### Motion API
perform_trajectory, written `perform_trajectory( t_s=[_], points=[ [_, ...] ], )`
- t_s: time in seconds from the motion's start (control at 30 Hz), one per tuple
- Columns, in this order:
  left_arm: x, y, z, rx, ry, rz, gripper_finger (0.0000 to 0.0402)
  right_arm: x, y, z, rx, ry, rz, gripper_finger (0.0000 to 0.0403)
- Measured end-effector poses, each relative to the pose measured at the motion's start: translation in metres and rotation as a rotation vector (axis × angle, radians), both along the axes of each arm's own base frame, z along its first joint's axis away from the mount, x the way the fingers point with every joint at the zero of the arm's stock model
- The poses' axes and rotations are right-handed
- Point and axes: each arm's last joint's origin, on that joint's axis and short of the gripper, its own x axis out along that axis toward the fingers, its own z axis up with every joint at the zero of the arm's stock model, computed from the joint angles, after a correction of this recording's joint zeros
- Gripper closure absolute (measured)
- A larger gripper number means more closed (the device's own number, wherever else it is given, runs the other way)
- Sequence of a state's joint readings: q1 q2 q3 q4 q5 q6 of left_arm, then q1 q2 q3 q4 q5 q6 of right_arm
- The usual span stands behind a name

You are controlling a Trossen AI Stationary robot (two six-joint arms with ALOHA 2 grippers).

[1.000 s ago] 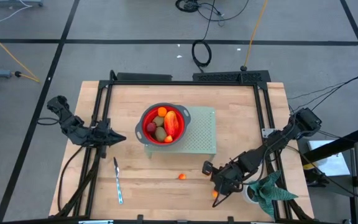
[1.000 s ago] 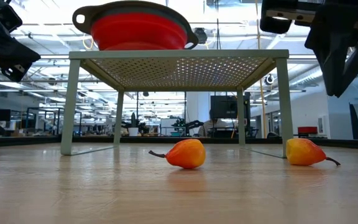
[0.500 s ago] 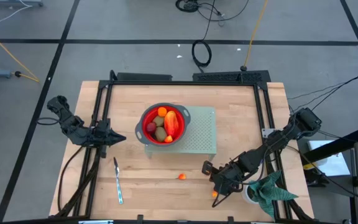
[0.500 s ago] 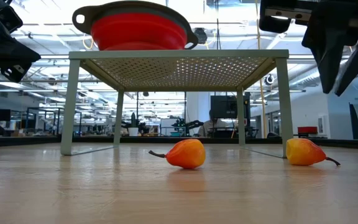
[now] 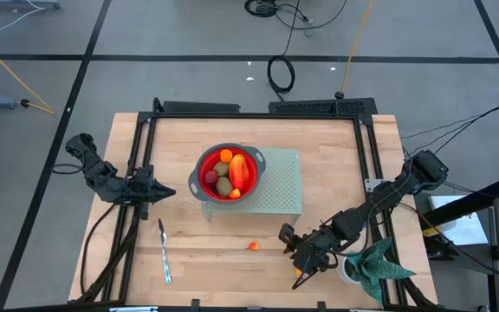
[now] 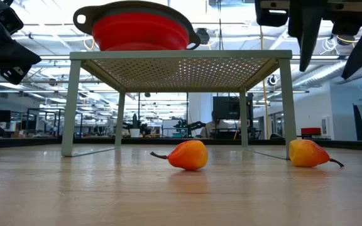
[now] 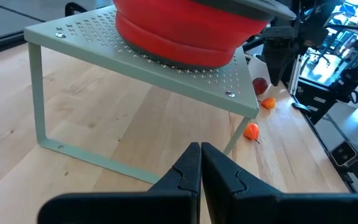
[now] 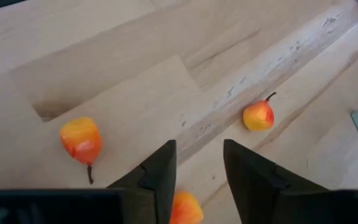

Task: Pick & Place Fruit
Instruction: Put the peach fruit into the strainer

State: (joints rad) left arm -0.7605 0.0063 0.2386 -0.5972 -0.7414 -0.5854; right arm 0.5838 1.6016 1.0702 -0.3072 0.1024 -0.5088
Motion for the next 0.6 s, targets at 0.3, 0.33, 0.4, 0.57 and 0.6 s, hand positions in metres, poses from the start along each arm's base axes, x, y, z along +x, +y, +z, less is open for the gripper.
perform_trajectory(
  t_s=[0.3,0.33,0.4,0.57,0.6],
  points=[
    [-0.0001,0.0001,-0.0004,-0.004,0.003,0.003,0.0392,-0.0005,-0.0002,-0.0006,-0.003,0.004,0.001,0.0281],
    [-0.0001,0.0001,-0.0004,-0.004,0.003,0.003,0.0392,-0.0005,-0.0002,-0.0006,-0.003,0.005,0.0,0.0281],
    [-0.0001,0.0002,-0.0005,-0.003,0.004,0.004,0.0392,-0.0005,-0.0002,-0.0006,-0.003,0.005,0.0,0.028],
    [-0.0001,0.0002,-0.0005,-0.003,0.004,0.003,0.0392,-0.0006,-0.0002,-0.0007,0.045,0.027,-0.069,0.0278],
    [-0.0001,0.0002,-0.0005,-0.004,0.004,0.004,0.0392,-0.0007,-0.0003,-0.0008,0.062,0.037,-0.095,0.0278]
  ],
)
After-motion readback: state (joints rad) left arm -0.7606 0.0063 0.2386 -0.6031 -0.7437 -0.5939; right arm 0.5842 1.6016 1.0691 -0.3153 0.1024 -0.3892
